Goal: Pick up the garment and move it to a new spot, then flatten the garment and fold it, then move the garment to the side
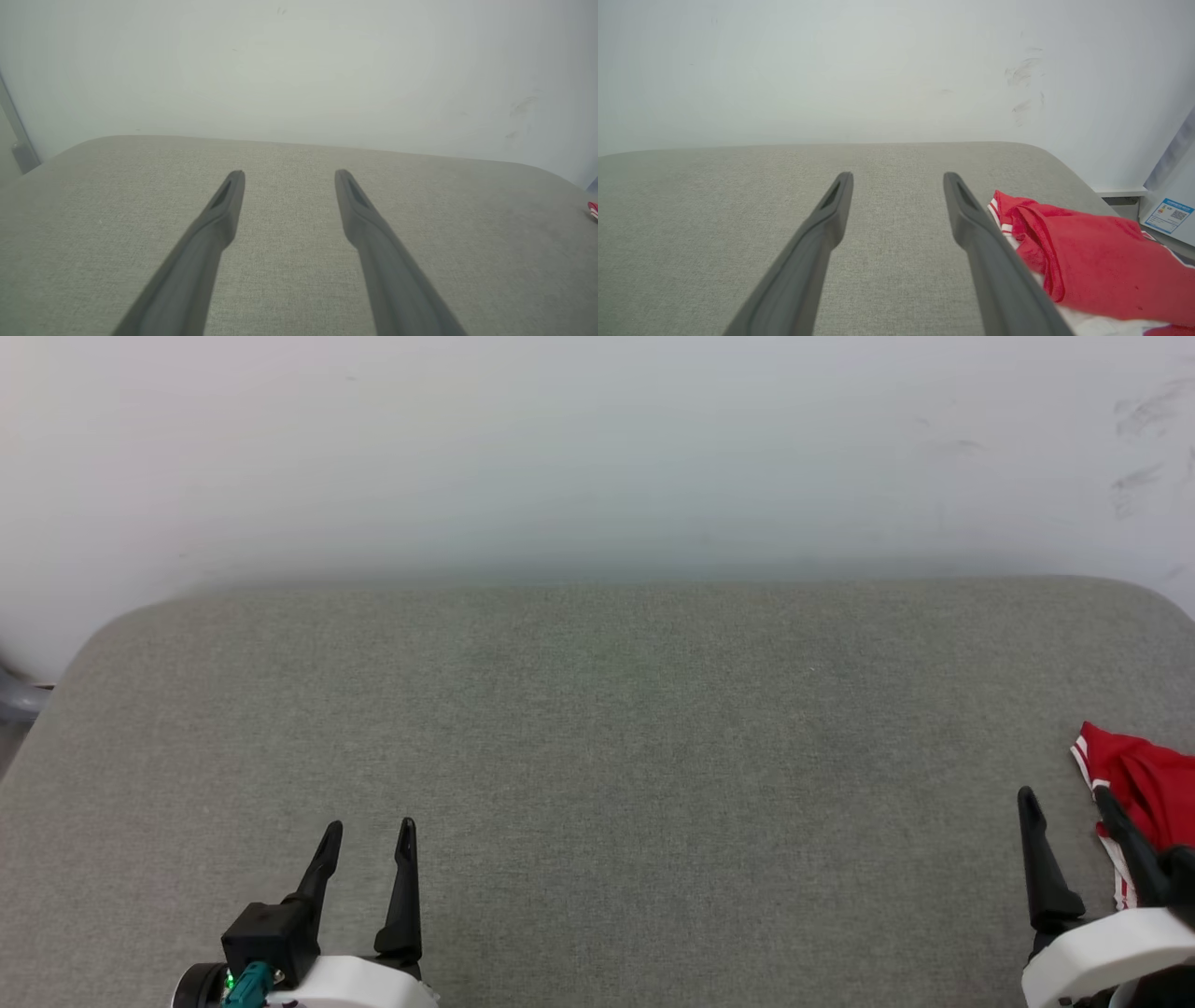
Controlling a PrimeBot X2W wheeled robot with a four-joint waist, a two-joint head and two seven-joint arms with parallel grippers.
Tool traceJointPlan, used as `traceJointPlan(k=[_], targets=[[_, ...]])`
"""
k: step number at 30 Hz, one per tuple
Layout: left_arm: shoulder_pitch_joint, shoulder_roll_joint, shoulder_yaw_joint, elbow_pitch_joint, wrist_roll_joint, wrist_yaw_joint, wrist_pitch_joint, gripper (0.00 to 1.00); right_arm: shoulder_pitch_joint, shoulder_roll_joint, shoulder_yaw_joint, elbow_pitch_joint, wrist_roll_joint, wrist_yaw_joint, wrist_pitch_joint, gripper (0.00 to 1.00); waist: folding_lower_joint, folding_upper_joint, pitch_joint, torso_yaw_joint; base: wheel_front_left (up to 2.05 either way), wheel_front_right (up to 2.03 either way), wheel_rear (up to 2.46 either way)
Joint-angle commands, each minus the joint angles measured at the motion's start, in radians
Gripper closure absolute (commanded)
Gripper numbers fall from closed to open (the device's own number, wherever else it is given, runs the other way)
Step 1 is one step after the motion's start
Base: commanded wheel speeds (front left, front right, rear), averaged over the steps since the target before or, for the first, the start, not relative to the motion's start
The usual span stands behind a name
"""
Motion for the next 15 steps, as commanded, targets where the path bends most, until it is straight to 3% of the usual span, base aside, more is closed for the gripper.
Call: traceJointPlan(k=[1, 9, 15], targets=[[0.014, 0.003, 0.003, -0.005, 0.000, 0.007, 0.001, 0.00, 0.028, 0.008, 0.009, -0.030, -0.001, -0.001, 0.010, 0.00, 0.0001, -0.0001, -0.010, 0.006, 0.00, 0.00, 0.00], [0.037, 0.022, 0.004, -0.009, 0.006, 0.021, 0.012, 0.00, 0.122, 0.043, 0.044, -0.205, -0.010, -0.001, 0.067, 0.00, 0.0001, -0.0001, -0.030, 0.009, 0.00, 0.00, 0.00], [0.047, 0.034, 0.003, 0.007, 0.010, 0.025, 0.009, 0.00, 0.170, 0.060, 0.075, -0.267, -0.024, -0.001, 0.084, 0.00, 0.0001, -0.0001, -0.039, 0.000, 0.00, 0.00, 0.00]])
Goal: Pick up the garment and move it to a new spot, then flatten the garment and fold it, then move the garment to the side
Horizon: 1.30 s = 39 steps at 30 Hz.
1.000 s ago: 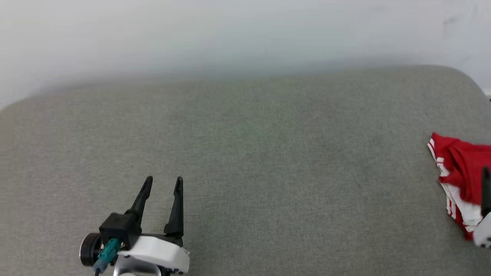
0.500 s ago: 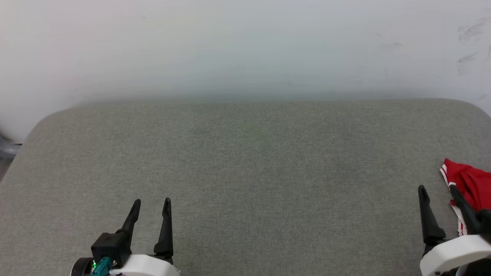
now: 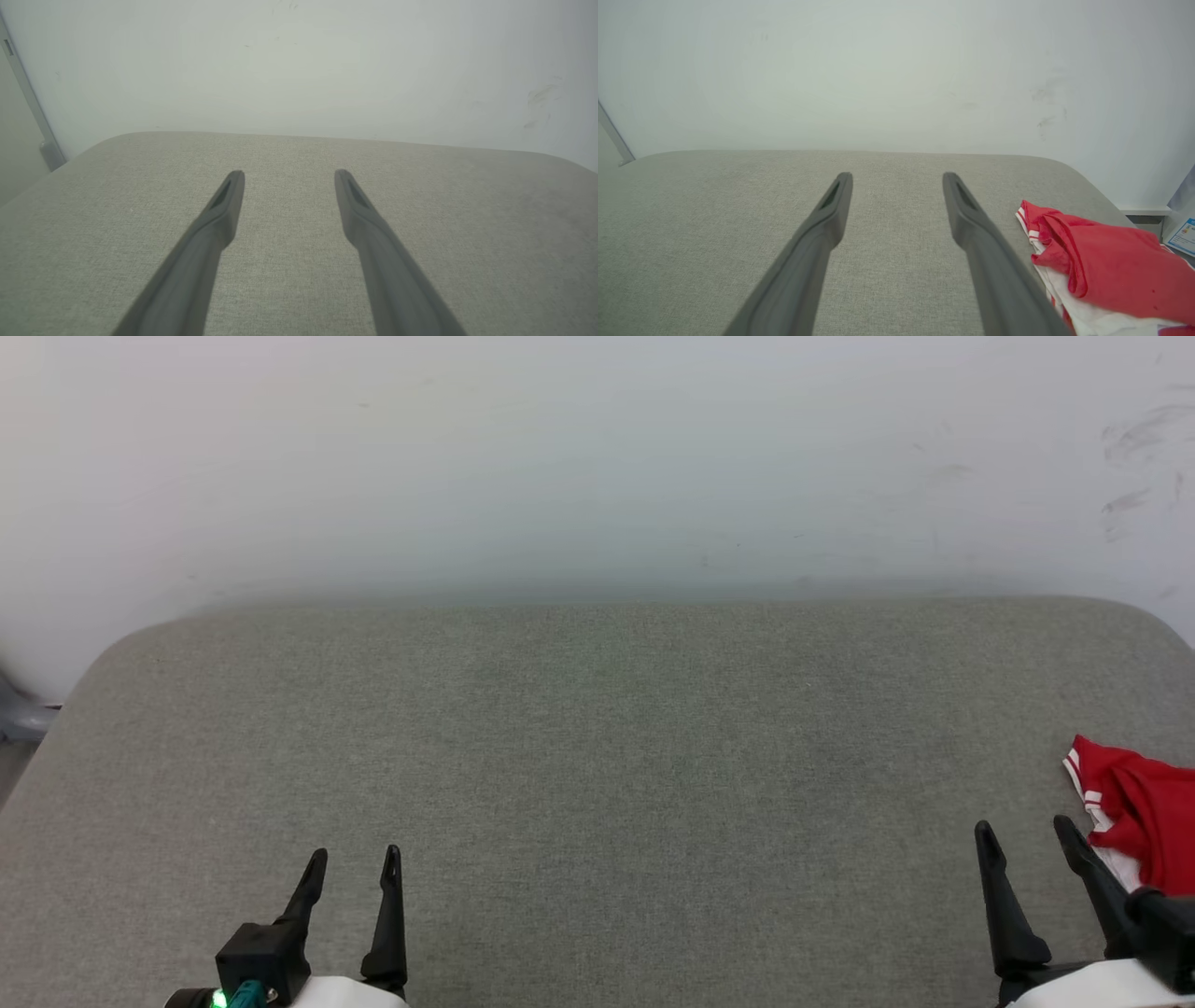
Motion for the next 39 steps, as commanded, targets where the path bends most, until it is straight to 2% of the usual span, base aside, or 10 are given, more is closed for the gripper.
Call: traceJointPlan(k=[1, 32, 33, 36, 37, 39], targets=[[0.011, 0.006, -0.001, 0.004, 0.003, 0.002, -0.004, 0.00, 0.015, 0.007, 0.013, -0.012, -0.006, -0.001, 0.005, 0.00, 0.0000, -0.0001, -0.002, -0.001, 0.00, 0.00, 0.00], [-0.036, 0.018, -0.026, 0.033, 0.001, 0.002, -0.019, 0.00, -0.002, 0.019, 0.017, -0.029, -0.029, -0.001, 0.021, 0.00, 0.0000, -0.0001, 0.004, 0.009, 0.00, 0.00, 0.00], [-0.024, 0.014, -0.025, 0.034, 0.000, 0.001, -0.012, 1.00, 0.014, 0.015, 0.017, -0.020, -0.019, 0.000, 0.022, 1.00, 0.0001, -0.0001, 0.004, 0.009, 0.00, 0.00, 0.00], [-0.025, 0.008, -0.016, 0.050, -0.030, -0.004, 0.001, 1.00, 0.017, 0.016, 0.023, -0.003, 0.015, 0.000, 0.017, 1.00, 0.0001, -0.0001, 0.005, 0.009, 0.00, 0.00, 0.00], [-0.034, 0.003, -0.003, 0.055, -0.089, -0.012, 0.019, 1.00, 0.004, 0.013, 0.024, 0.015, 0.087, 0.000, 0.017, 1.00, 0.0001, -0.0001, 0.006, 0.009, 0.00, 0.00, 0.00], [-0.038, 0.000, 0.004, 0.056, -0.126, -0.018, 0.029, 1.00, -0.006, 0.010, 0.025, 0.029, 0.131, 0.000, 0.018, 1.00, 0.0001, -0.0001, 0.007, 0.009, 0.00, 0.00, 0.00]])
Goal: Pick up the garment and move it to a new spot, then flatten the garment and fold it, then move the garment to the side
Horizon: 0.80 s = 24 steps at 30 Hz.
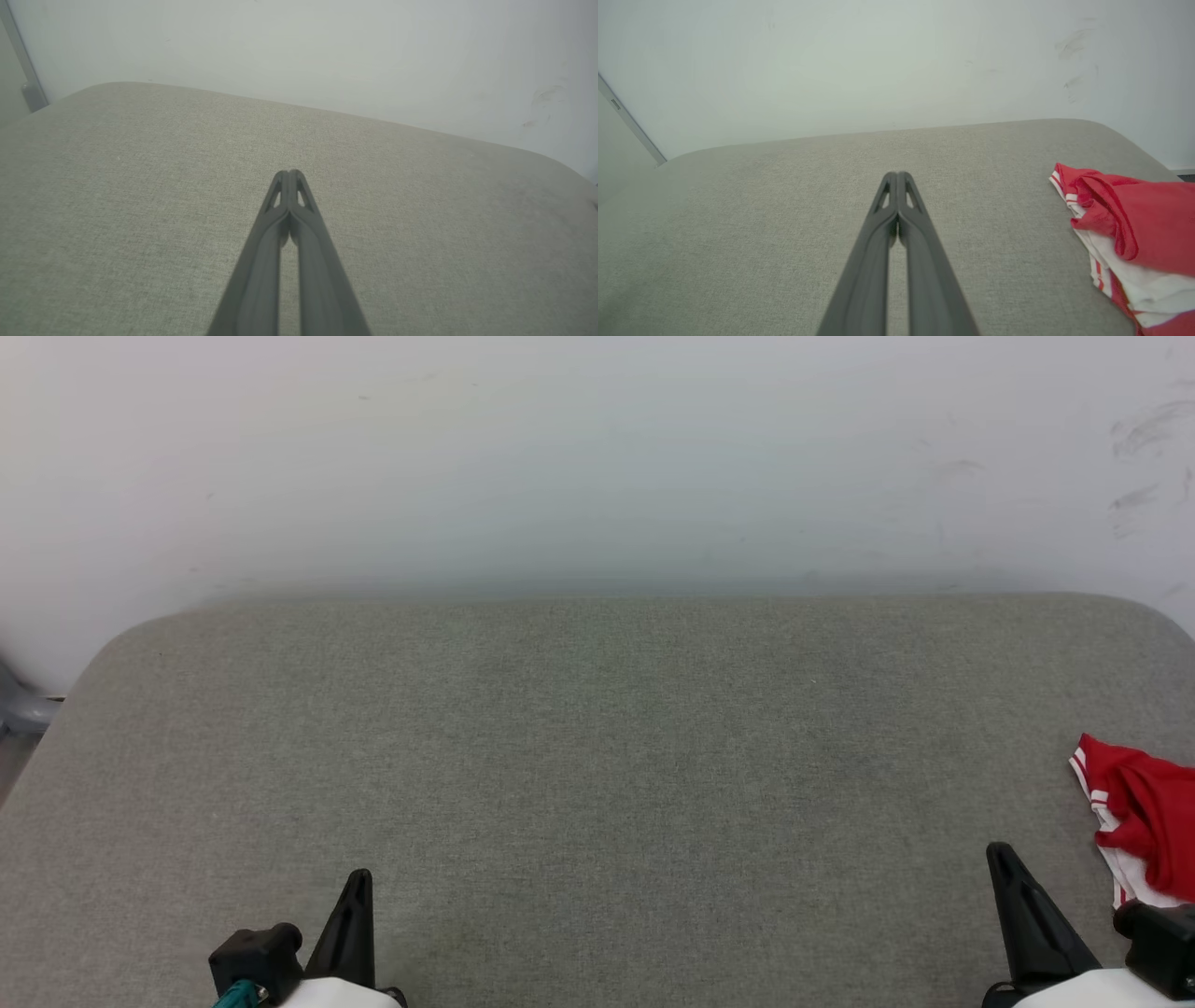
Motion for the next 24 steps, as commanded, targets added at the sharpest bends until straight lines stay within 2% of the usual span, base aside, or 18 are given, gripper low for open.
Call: traceJointPlan(k=[1, 16, 24], targets=[[-0.034, -0.001, 0.018, -0.011, -0.055, -0.011, 0.014, 1.00, -0.032, -0.007, 0.002, 0.004, 0.067, 0.000, -0.006, 1.00, 0.0000, 0.0000, 0.001, 0.000, 0.00, 0.00, 0.00], [-0.064, -0.024, 0.066, 0.000, -0.298, -0.046, 0.078, 1.00, -0.094, -0.017, 0.009, 0.091, 0.349, 0.000, -0.007, 1.00, 0.0000, 0.0000, 0.009, -0.001, 0.00, 0.00, 0.00], [-0.077, -0.032, 0.086, 0.006, -0.398, -0.061, 0.104, 1.00, -0.118, -0.020, 0.011, 0.125, 0.463, 0.000, -0.007, 1.00, 0.0000, 0.0000, 0.013, -0.002, 0.00, 0.00, 0.00]])
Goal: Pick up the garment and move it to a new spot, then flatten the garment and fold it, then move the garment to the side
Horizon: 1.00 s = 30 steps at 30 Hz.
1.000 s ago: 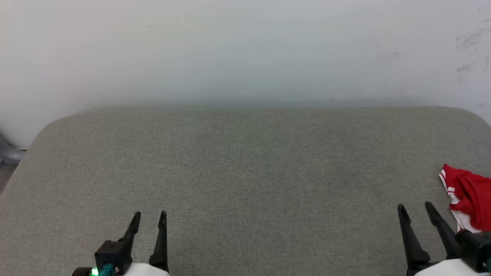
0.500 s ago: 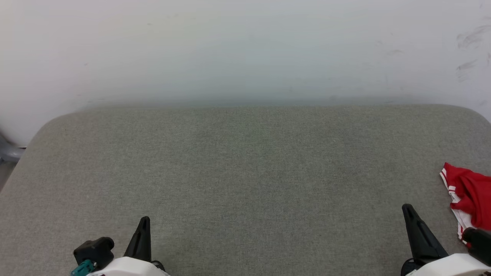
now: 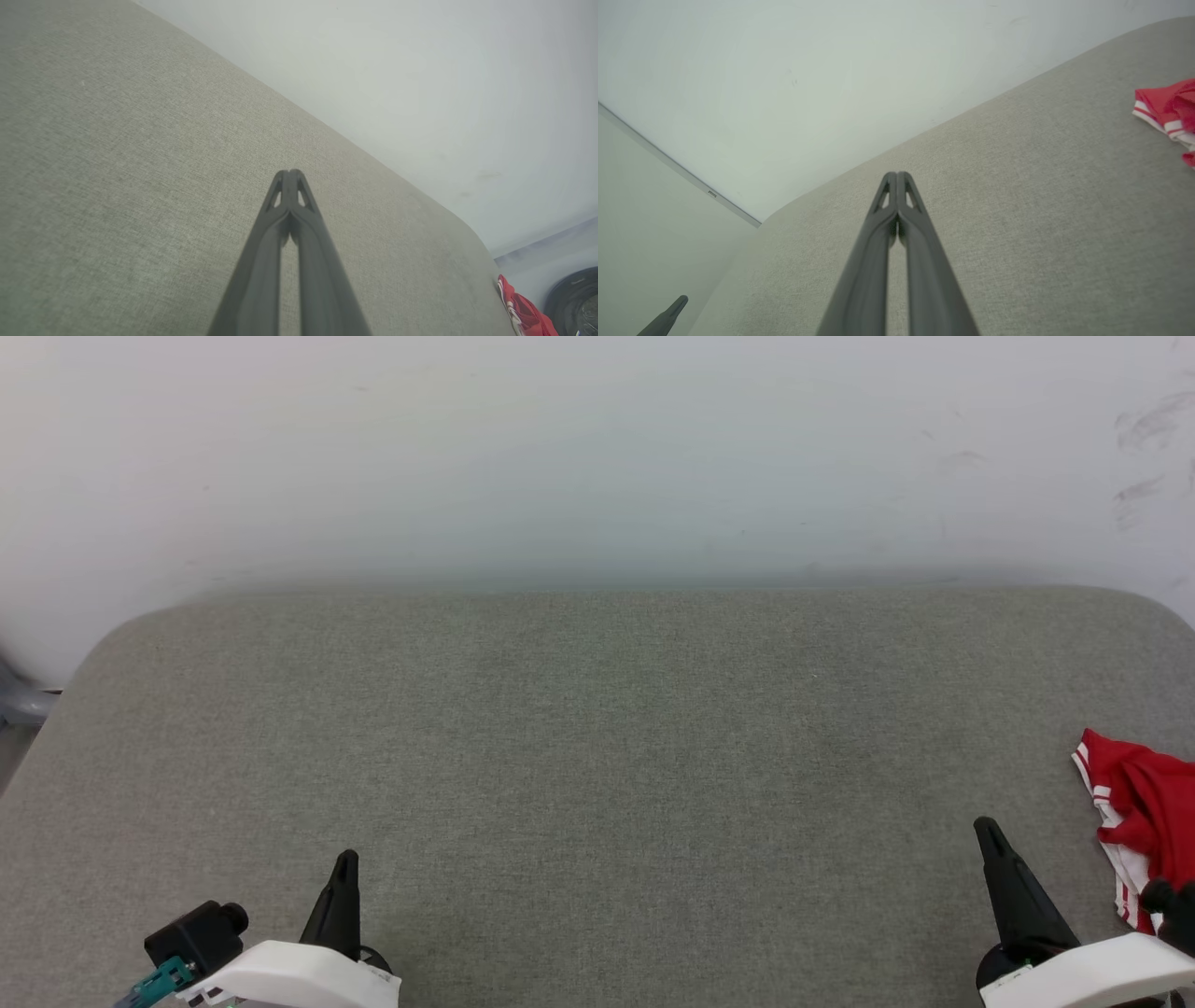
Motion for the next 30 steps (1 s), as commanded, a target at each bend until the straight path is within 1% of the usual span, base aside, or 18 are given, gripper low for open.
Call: traceJointPlan(k=[1, 23, 30], targets=[[-0.031, 0.001, 0.011, -0.009, -0.033, -0.007, 0.008, 1.00, -0.032, -0.009, 0.001, -0.001, 0.040, 0.000, -0.004, 1.00, 0.0000, 0.0000, 0.001, 0.000, 0.00, 0.00, 0.00], [-0.068, -0.025, 0.068, 0.008, -0.310, -0.048, 0.083, 1.00, -0.098, -0.014, 0.001, 0.095, 0.353, 0.000, 0.001, 1.00, 0.0000, 0.0000, 0.013, -0.001, 0.00, 0.00, 0.00], [-0.078, -0.031, 0.083, 0.012, -0.383, -0.059, 0.103, 1.00, -0.115, -0.014, -0.001, 0.121, 0.434, 0.000, 0.003, 1.00, -0.0001, 0.0000, 0.016, -0.002, 0.00, 0.00, 0.00]])
